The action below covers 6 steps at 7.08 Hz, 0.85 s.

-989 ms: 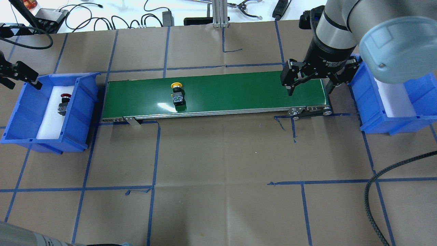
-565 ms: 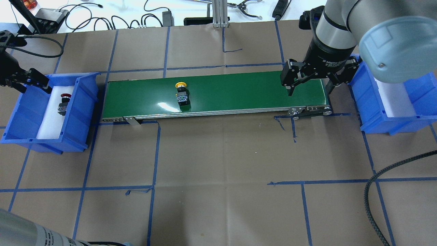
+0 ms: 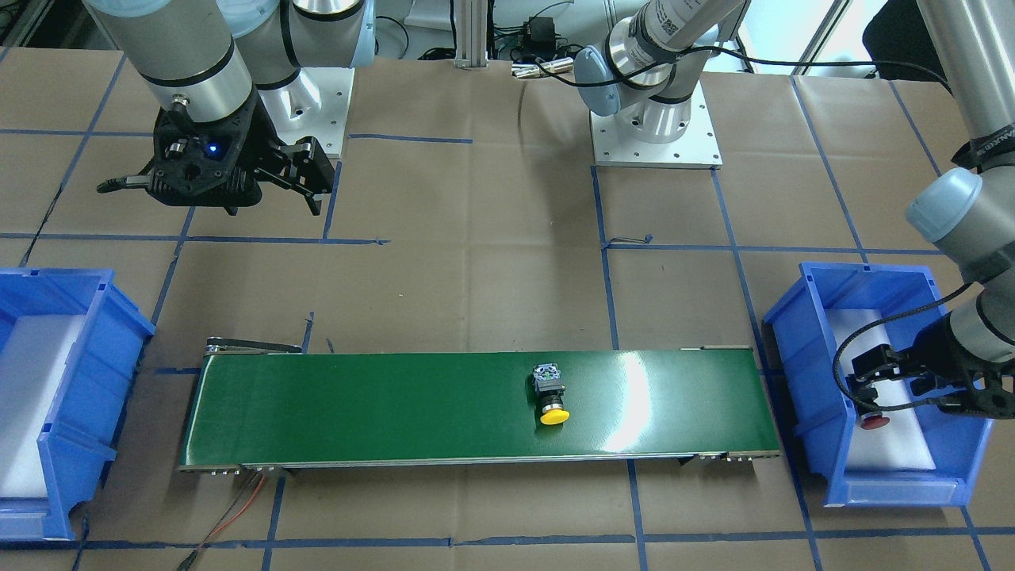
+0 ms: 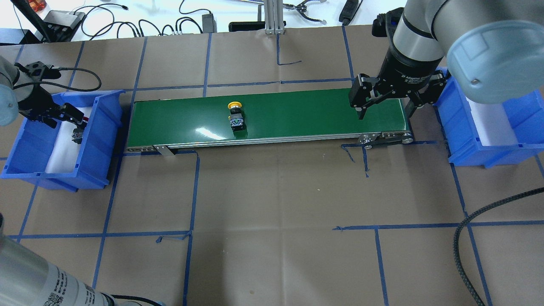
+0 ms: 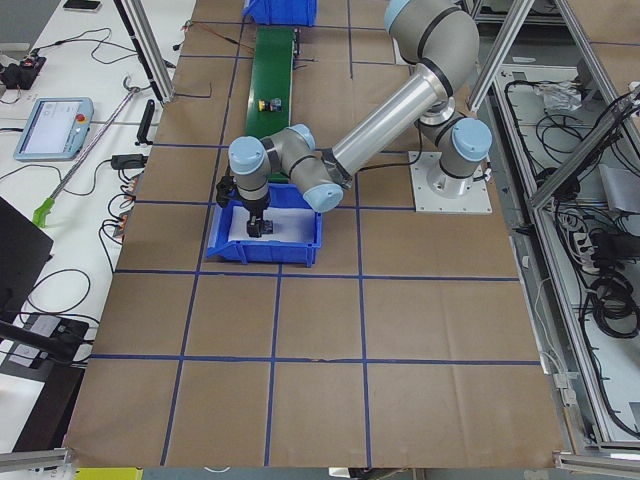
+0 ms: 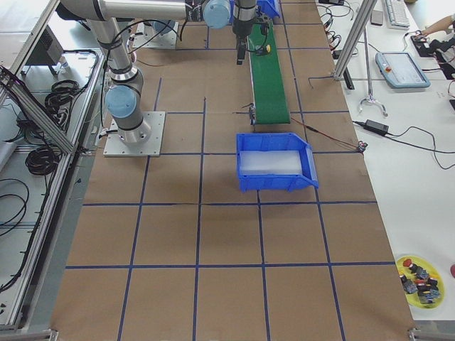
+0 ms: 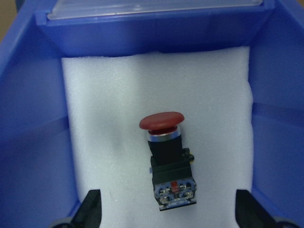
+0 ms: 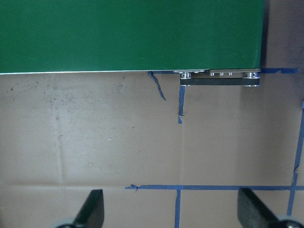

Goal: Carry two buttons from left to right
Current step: 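Lower the left gripper into the bin and grasp the red-capped button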

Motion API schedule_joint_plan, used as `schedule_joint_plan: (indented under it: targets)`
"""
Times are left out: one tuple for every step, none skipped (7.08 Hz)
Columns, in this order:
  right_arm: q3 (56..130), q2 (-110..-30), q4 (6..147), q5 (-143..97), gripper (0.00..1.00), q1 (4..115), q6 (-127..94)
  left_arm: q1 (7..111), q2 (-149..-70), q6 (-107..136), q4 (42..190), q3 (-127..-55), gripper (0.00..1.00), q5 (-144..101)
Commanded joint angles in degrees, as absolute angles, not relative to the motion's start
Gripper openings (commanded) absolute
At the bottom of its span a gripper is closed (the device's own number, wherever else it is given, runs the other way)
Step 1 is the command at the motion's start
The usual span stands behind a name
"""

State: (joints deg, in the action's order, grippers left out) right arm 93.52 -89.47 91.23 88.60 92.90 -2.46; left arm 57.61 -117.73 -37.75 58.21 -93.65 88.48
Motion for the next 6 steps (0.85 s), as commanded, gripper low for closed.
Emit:
schedule_joint_plan:
  targets:
    - [93.5, -89.5, 91.2, 88.6, 1.00, 92.9, -2.4, 57.9, -119.4, -36.9, 54.2, -95.3, 1.00, 88.3]
    - [93.6, -89.5, 91.2, 88.6, 1.00, 92.9, -2.5, 58.0, -119.4, -36.8, 54.1, -95.1, 1.00, 88.3]
    - [93.6, -89.5, 91.2, 88.6, 1.00, 92.9, -2.4, 58.3, -119.4, -36.8, 54.1, -95.2, 0.99, 88.3]
    - [93.6, -89.5, 91.2, 88.7, 1.00, 92.9, -2.5, 58.6, -119.4, -36.8, 54.1, -95.2, 0.99, 88.4]
    - [93.6, -89.5, 91.2, 88.7, 1.00, 92.9, -2.5, 58.7, -119.4, -36.9, 54.1, -94.9, 0.91, 88.2]
    - [93.6, -89.5, 91.2, 88.7, 1.00, 92.9, -2.5, 58.8, -119.4, -36.9, 54.1, -94.5, 0.70, 88.2]
